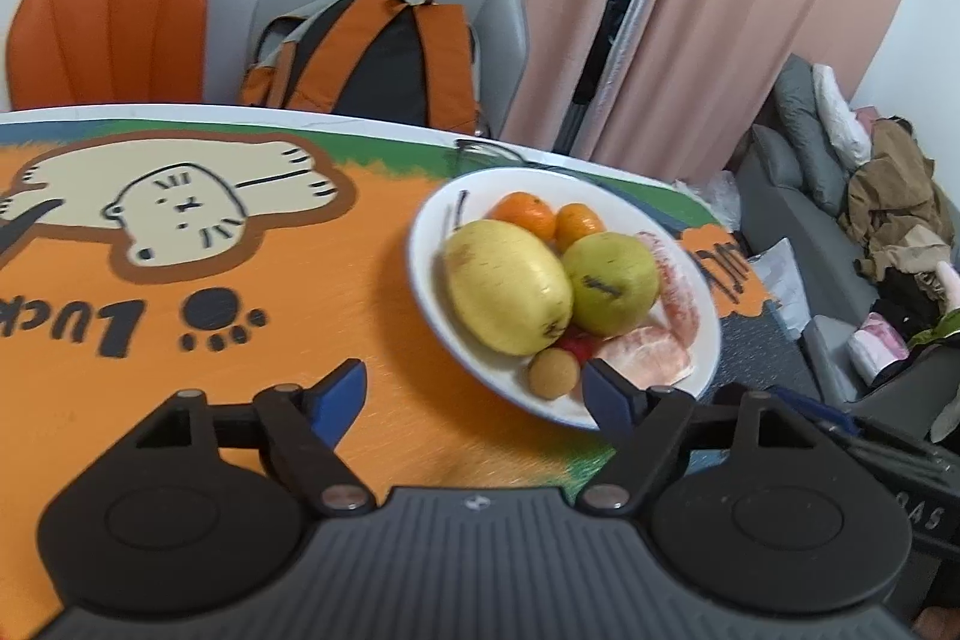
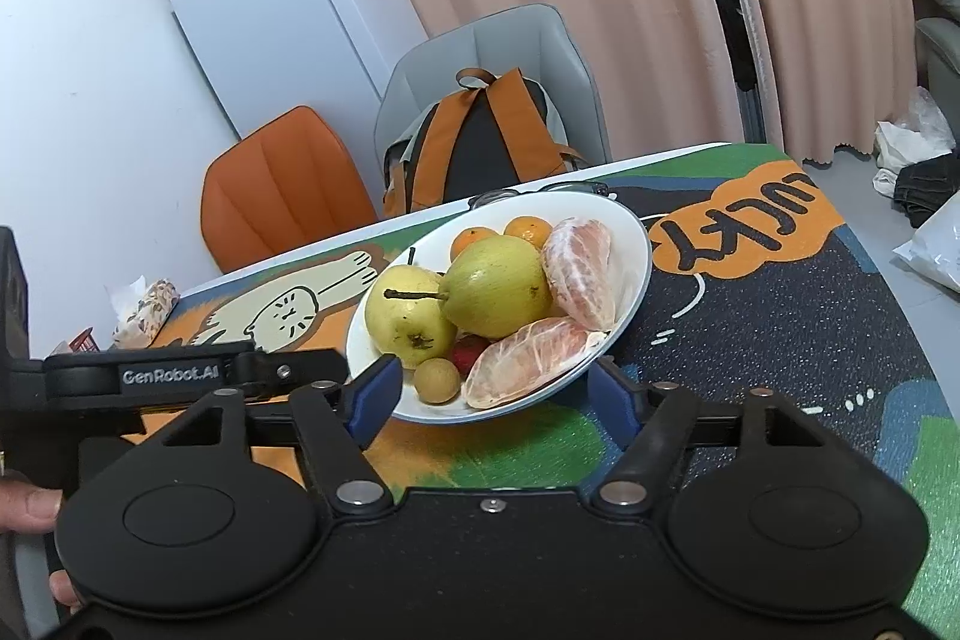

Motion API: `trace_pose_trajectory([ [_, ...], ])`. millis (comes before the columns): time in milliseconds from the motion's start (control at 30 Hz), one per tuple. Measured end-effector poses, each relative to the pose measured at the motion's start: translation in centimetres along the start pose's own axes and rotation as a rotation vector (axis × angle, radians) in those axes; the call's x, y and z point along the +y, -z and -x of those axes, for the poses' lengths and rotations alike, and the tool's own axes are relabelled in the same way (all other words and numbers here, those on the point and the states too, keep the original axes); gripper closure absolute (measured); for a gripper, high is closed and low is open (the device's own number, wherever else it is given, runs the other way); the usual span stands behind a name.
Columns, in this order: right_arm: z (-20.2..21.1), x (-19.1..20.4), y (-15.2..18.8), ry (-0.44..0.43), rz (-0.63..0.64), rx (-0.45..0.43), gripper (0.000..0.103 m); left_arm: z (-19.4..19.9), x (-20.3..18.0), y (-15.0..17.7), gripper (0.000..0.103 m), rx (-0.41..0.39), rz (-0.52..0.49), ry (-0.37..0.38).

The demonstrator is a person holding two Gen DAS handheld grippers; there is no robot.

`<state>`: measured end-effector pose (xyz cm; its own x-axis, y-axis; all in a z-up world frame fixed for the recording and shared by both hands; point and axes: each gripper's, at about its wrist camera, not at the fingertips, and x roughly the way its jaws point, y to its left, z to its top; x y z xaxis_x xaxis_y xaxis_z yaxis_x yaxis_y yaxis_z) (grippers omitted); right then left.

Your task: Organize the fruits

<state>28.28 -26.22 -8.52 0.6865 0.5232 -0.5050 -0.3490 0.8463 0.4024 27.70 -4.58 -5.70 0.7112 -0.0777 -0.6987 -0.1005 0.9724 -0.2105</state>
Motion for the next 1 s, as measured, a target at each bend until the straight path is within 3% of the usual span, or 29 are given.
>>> trace_pose_trajectory([
  [333, 1.0, 2.3, 0.4, 0.016, 0.031, -0.016, 0.0, 2.0, 2.1, 1.6, 0.019, 0.019, 0.015, -0.035],
  [533, 1.4, 3.8, 0.9, 0.021, 0.055, -0.002, 0.0, 3.5, 3.2, 2.3, 0.018, 0.011, 0.03, -0.038],
  [833, 2.5, 5.7, 1.8, 0.041, 0.089, -0.002, 0.0, 5.6, 4.7, 3.6, 0.0, -0.018, 0.055, -0.018],
  [1000, 3.1, 6.6, 2.5, 0.052, 0.104, -0.007, 0.0, 6.6, 5.4, 4.4, 0.0, -0.026, 0.06, -0.024],
])
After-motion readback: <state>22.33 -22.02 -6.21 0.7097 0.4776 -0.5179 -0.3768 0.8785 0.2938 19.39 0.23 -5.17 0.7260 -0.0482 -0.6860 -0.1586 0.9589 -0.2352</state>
